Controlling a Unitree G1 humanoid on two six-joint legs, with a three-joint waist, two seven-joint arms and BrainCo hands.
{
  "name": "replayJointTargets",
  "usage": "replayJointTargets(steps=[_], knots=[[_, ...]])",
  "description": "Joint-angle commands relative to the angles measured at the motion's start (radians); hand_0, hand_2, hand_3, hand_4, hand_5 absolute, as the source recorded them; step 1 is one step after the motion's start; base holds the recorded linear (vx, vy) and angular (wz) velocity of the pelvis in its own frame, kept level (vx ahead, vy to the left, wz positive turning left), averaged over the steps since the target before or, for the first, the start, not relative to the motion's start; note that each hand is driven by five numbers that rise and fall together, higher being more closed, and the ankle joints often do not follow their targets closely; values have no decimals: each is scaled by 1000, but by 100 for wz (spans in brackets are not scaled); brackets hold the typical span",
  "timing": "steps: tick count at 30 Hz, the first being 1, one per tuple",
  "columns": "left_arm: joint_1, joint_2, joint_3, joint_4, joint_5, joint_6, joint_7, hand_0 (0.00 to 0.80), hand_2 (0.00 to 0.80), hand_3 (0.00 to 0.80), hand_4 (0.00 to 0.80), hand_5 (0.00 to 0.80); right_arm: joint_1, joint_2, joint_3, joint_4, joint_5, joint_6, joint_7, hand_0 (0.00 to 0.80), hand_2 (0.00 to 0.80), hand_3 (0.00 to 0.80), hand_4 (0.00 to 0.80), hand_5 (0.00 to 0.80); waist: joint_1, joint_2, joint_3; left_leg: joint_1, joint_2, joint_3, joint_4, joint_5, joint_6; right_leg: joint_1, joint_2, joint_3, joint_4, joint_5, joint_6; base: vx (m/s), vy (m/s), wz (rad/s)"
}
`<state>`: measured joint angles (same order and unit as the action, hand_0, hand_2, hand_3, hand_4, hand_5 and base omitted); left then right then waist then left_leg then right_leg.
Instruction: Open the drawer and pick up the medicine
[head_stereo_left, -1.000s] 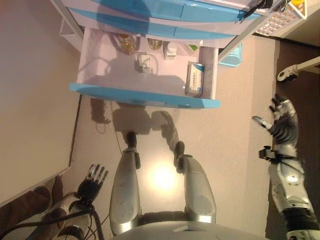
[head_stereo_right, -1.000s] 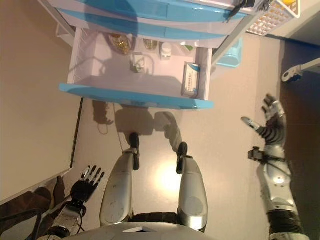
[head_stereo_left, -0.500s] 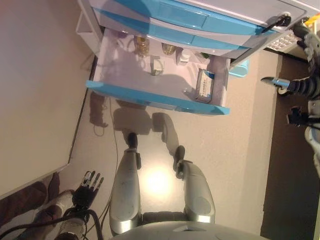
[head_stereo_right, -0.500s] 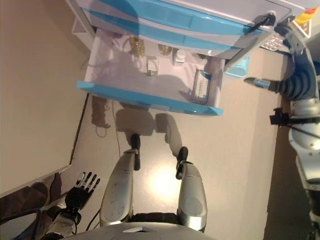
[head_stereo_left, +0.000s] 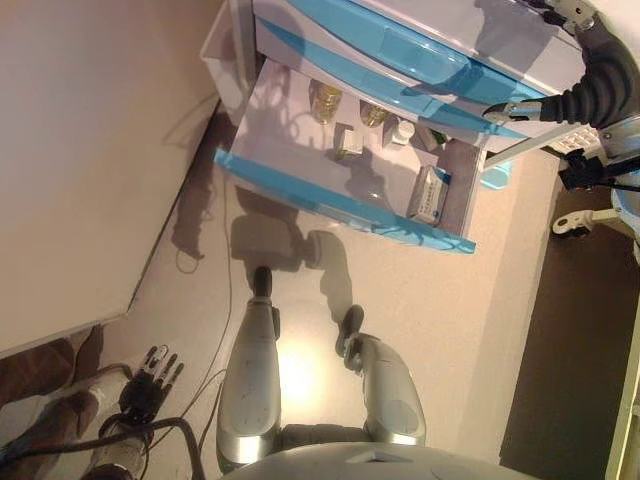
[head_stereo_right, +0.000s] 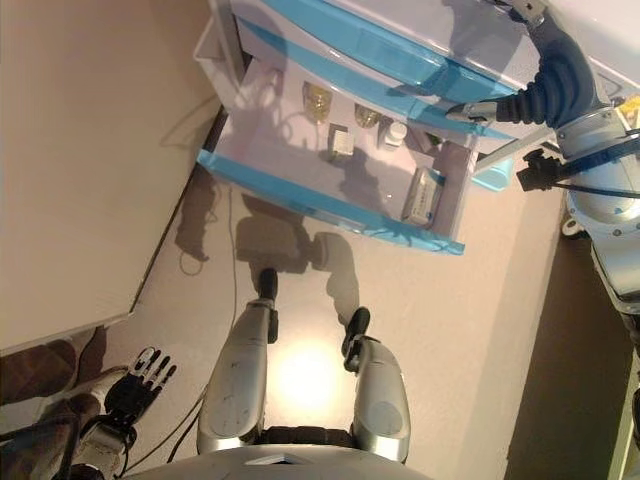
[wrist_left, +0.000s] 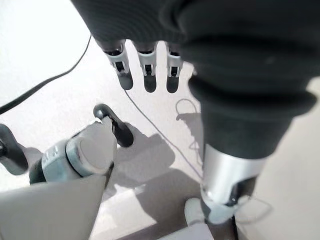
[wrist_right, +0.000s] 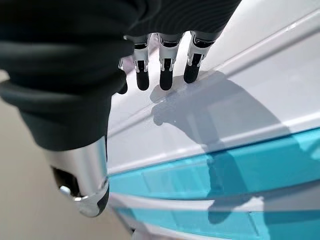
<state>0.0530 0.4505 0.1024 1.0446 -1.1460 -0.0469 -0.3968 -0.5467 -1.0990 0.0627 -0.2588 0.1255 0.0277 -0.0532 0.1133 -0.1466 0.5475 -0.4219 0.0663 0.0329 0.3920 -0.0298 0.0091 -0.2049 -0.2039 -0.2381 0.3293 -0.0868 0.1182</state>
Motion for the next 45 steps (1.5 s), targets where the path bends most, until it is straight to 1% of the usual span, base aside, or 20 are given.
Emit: replayJointTargets(steps=[1,6,10,11,16,22,25,27,32,37,39,40,41,45], knots=[[74,2,-24,-29,31,-12,16,0,0,0,0,0,-122,-43,55,-12,-46,-6,11,0,0,0,0,0,50,11,-51,170,-58,24,-139,-78,73,-52,2,19,67,209,51,12,8,3],[75,0,-26,-40,45,-14,27,0,0,0,0,0,-184,-19,124,-7,-138,1,6,0,0,0,0,0,67,14,-45,163,-67,16,-131,-81,74,-51,-4,13,70,212,51,2,11,7],[76,-7,-35,-58,54,-19,37,0,0,0,0,0,-220,-5,168,-14,-247,7,-14,0,0,0,0,0,79,21,-42,159,-76,10,-129,-81,75,-49,-7,10,69,209,49,3,23,10],[76,-9,-38,-66,58,-19,39,0,0,0,0,0,-227,-4,178,-18,-291,4,-22,0,0,0,0,0,83,25,-41,157,-78,9,-127,-81,75,-51,-10,8,72,208,49,-5,34,14],[82,-18,-47,-89,59,-19,45,0,0,0,0,0,-247,0,209,-36,-390,-17,-27,0,0,0,0,0,92,35,-39,155,-83,5,-126,-80,75,-51,-18,1,73,207,50,-1,24,15],[80,-20,-51,-102,59,-14,51,0,0,0,0,0,-259,-8,245,-45,-447,-10,-4,0,0,0,0,0,95,37,-39,151,-86,4,-123,-80,74,-54,-20,1,72,205,51,-3,8,1],[78,-20,-52,-105,58,-12,51,0,0,0,0,0,-271,-12,268,-41,-445,-3,19,0,0,0,0,0,96,37,-40,150,-85,5,-124,-79,73,-55,-20,0,72,203,51,0,0,0],[74,-17,-54,-108,54,-7,53,0,0,0,0,0,-274,-13,291,-32,-473,-3,39,0,0,0,0,0,96,38,-38,148,-86,4,-125,-77,73,-58,-21,0,71,204,52,0,0,0],[73,-12,-56,-109,49,-4,50,0,0,0,0,0,-279,-13,341,2,-484,3,63,0,0,0,0,0,100,40,-35,146,-87,1,-128,-74,72,-59,-22,-4,69,205,53,0,0,0],[72,-18,-61,-106,46,-6,46,0,0,0,0,0,-275,5,383,52,-515,-30,61,0,0,0,0,0,103,47,-32,143,-90,-1,-127,-72,71,-61,-28,-8,68,202,50,-4,6,0],[72,-18,-61,-106,46,-6,46,0,0,0,0,0,-276,6,383,53,-516,-30,61,0,0,0,0,0,103,47,-33,142,-90,-1,-126,-72,71,-62,-28,-8,68,201,50,0,0,0],[71,-23,-61,-112,51,-2,43,0,0,0,0,0,-268,15,395,54,-597,-78,35,0,0,0,0,0,106,53,-28,145,-92,-1,-124,-77,71,-61,-29,-7,74,196,50,-10,20,-4],[71,-24,-61,-115,51,1,44,0,0,0,0,0,-263,14,393,47,-615,-92,34,0,0,0,0,0,103,54,-30,142,-93,-2,-129,-71,71,-65,-29,-9,71,201,50,0,0,0],[71,-28,-61,-124,55,7,48,0,0,0,0,0,-241,12,398,13,-661,-102,65,0,0,0,0,0,100,55,-33,139,-93,-1,-129,-70,70,-72,-28,-6,75,201,52,0,0,0]])
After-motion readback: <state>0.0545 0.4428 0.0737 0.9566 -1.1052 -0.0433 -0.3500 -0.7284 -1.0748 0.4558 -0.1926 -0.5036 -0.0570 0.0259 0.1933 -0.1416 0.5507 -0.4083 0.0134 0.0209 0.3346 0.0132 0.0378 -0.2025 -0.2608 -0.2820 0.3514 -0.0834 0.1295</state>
